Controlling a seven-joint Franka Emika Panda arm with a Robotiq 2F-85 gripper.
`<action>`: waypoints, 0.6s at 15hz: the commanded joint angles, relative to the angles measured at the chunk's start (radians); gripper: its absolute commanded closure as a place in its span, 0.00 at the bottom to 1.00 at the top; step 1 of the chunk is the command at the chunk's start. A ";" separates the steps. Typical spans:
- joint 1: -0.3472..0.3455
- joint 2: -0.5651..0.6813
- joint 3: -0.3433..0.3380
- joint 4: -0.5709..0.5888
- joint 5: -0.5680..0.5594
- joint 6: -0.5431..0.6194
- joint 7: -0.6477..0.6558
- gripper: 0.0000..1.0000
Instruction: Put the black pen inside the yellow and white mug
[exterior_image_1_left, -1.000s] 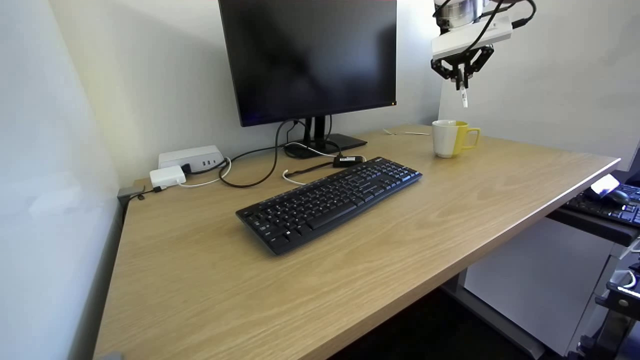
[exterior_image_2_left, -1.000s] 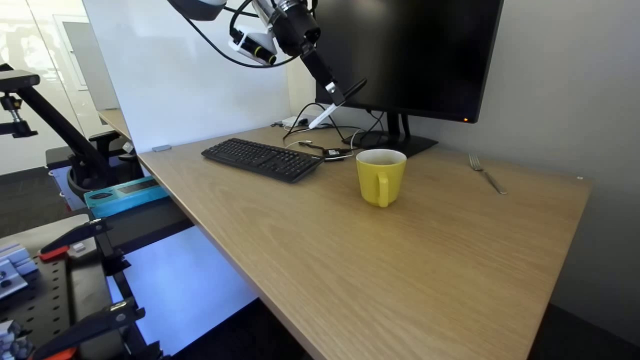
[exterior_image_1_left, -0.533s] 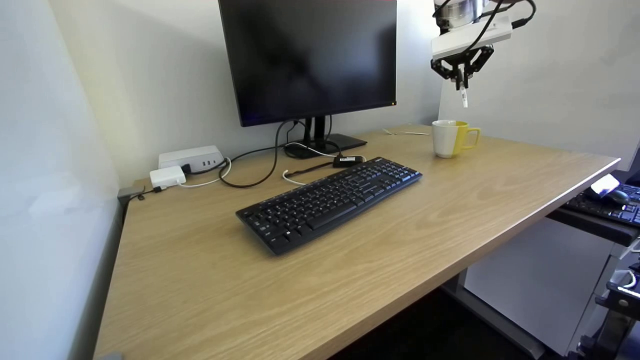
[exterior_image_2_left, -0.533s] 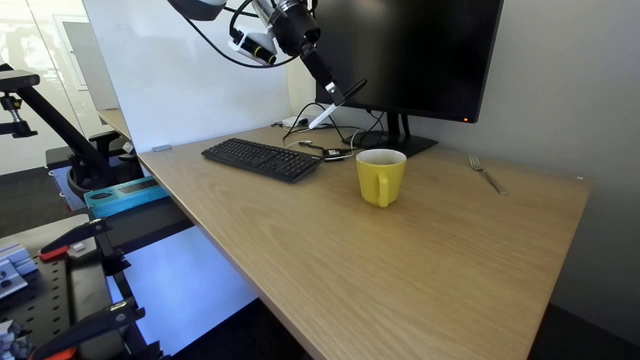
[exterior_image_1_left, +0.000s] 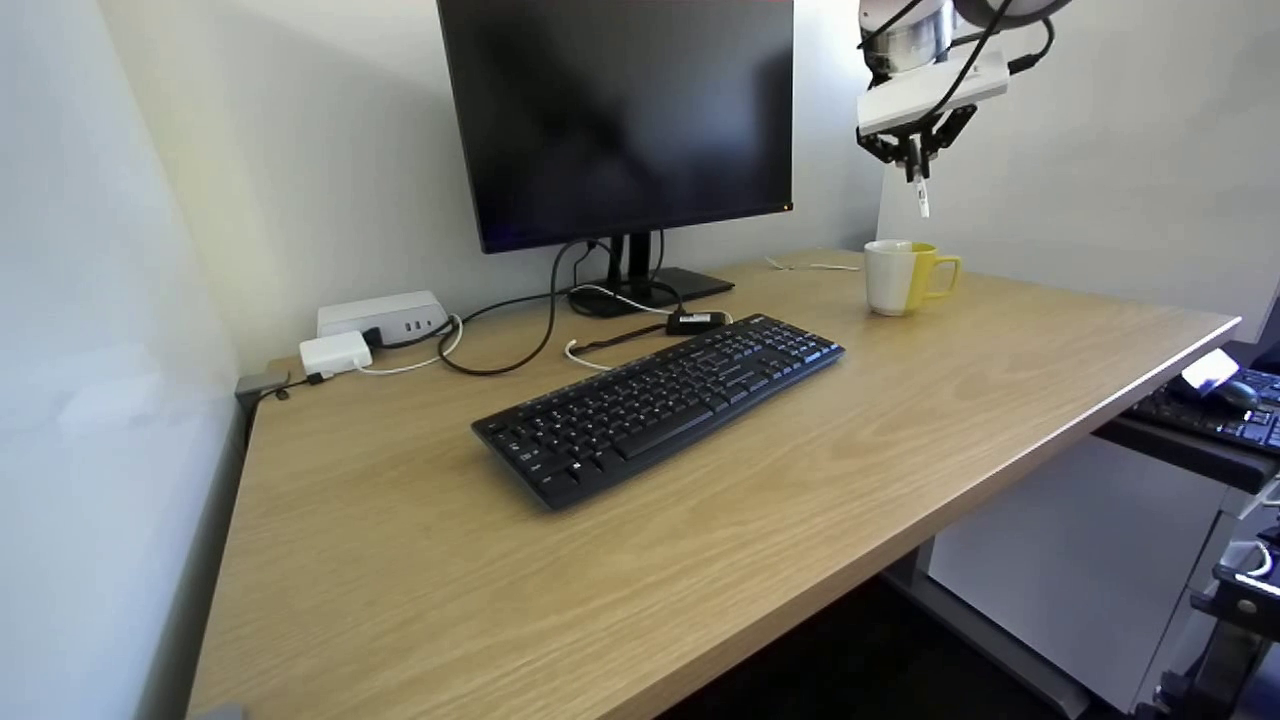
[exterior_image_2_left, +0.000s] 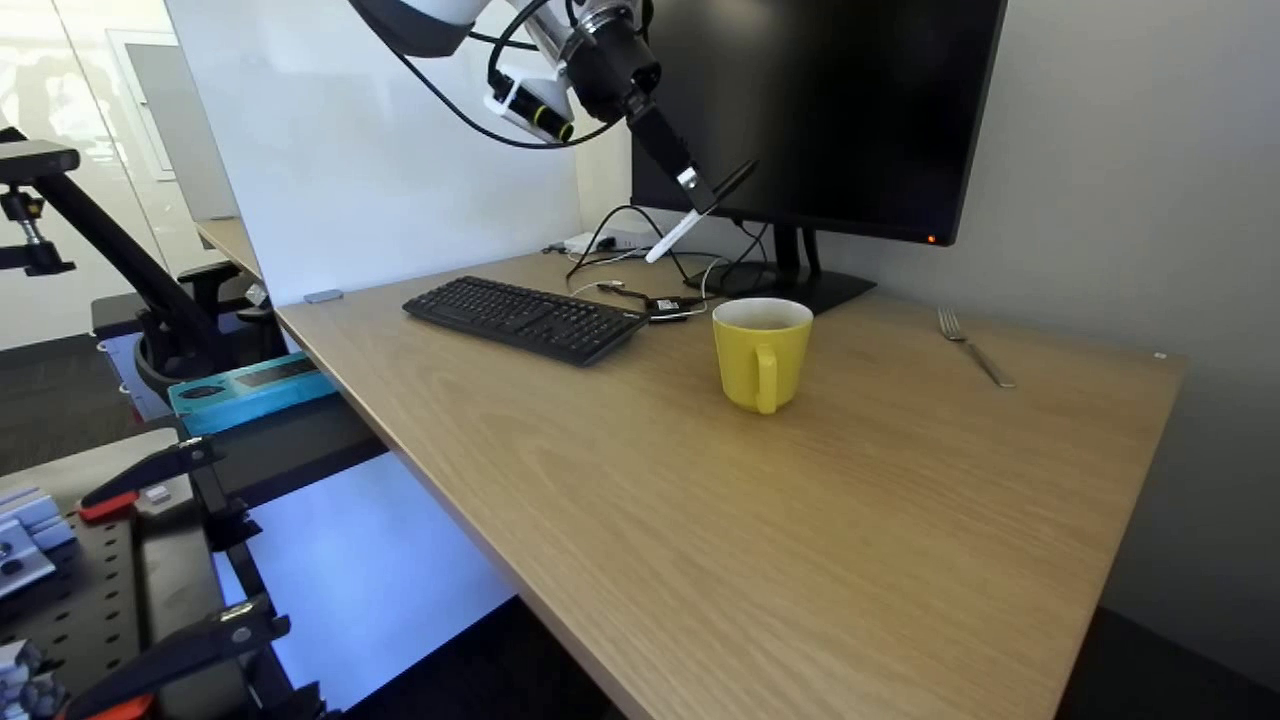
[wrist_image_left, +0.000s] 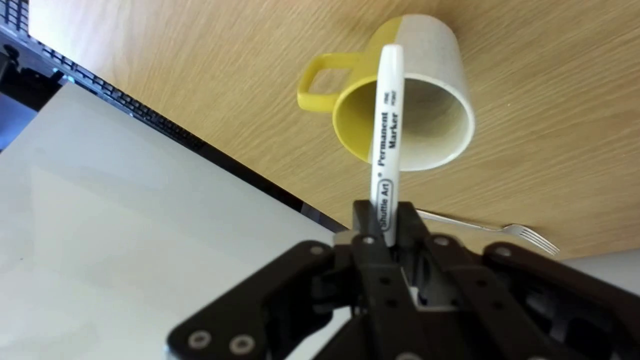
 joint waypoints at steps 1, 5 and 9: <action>-0.026 0.072 0.009 0.084 -0.080 -0.014 0.049 0.96; -0.039 0.138 0.006 0.149 -0.137 -0.011 0.088 0.96; -0.039 0.197 -0.003 0.195 -0.238 -0.003 0.181 0.96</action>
